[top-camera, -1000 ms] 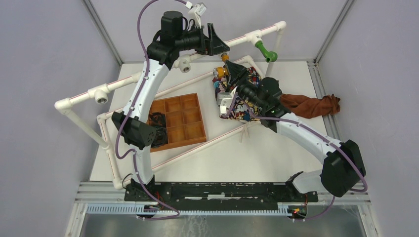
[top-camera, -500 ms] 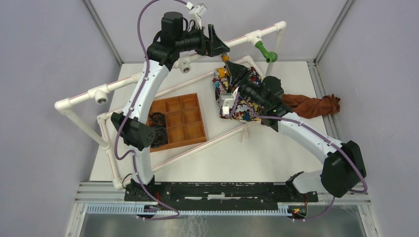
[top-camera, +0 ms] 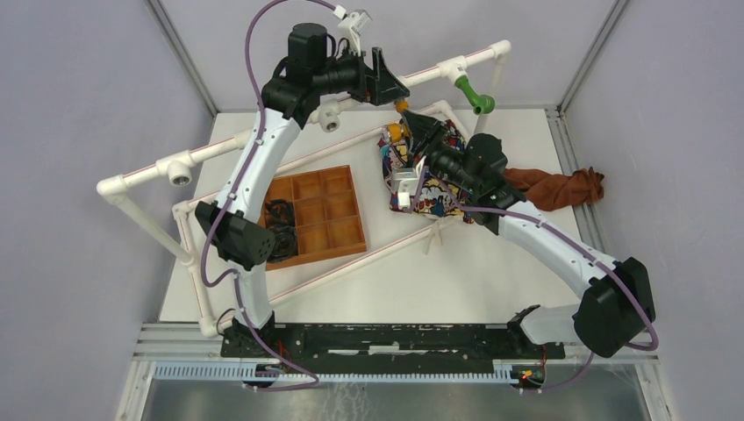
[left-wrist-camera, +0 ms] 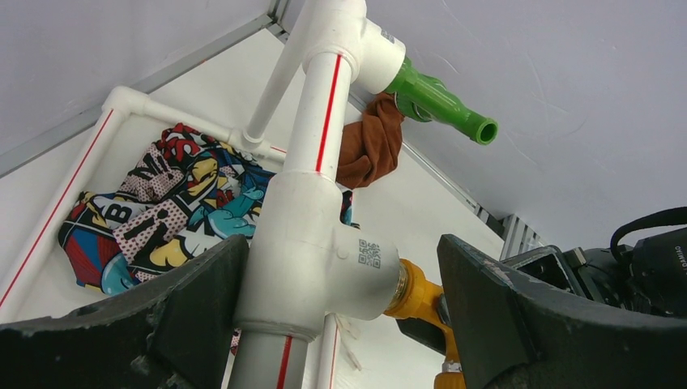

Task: Install the water faucets
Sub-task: Install the water faucet onto the adaptor.

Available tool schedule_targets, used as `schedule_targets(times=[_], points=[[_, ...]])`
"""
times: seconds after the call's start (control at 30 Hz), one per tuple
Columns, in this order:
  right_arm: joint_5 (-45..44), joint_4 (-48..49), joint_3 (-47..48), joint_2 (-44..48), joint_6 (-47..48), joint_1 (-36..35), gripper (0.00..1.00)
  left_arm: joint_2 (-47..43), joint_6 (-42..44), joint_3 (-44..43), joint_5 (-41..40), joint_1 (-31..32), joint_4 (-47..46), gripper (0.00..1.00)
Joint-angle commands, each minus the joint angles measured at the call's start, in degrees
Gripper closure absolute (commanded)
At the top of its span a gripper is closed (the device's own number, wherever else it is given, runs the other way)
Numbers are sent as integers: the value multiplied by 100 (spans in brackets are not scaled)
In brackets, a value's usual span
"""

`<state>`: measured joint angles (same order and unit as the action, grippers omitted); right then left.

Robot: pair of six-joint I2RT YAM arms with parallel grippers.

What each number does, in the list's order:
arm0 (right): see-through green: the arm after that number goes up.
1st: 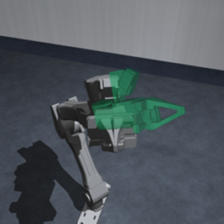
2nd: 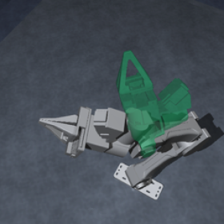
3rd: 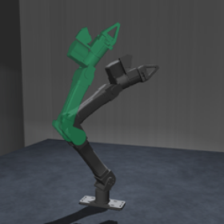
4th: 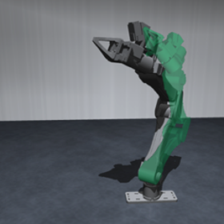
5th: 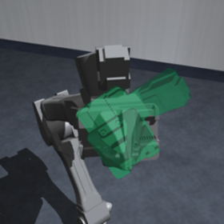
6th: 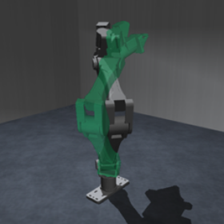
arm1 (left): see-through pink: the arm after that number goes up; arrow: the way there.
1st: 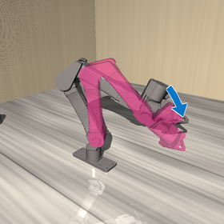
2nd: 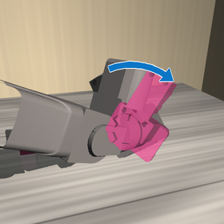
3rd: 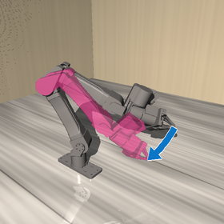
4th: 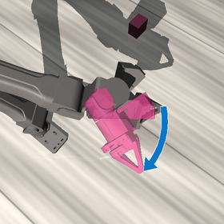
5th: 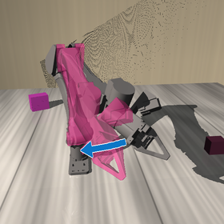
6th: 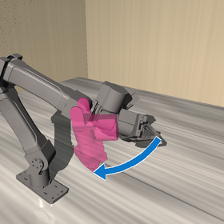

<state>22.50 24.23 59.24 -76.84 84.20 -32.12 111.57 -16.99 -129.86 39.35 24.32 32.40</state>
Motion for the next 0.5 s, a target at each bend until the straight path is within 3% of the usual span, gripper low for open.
schedule_targets(times=[0.0,0.27,0.47], points=[[-290,-477,239,80,127,139,100,-386,-53,55,1199,399,879,9],[-316,-573,277,74,110,147,100,-438,-8,88,1217,449,854,9],[-238,-150,274,-117,-466,191,100,-323,-73,83,1256,453,738,10]])
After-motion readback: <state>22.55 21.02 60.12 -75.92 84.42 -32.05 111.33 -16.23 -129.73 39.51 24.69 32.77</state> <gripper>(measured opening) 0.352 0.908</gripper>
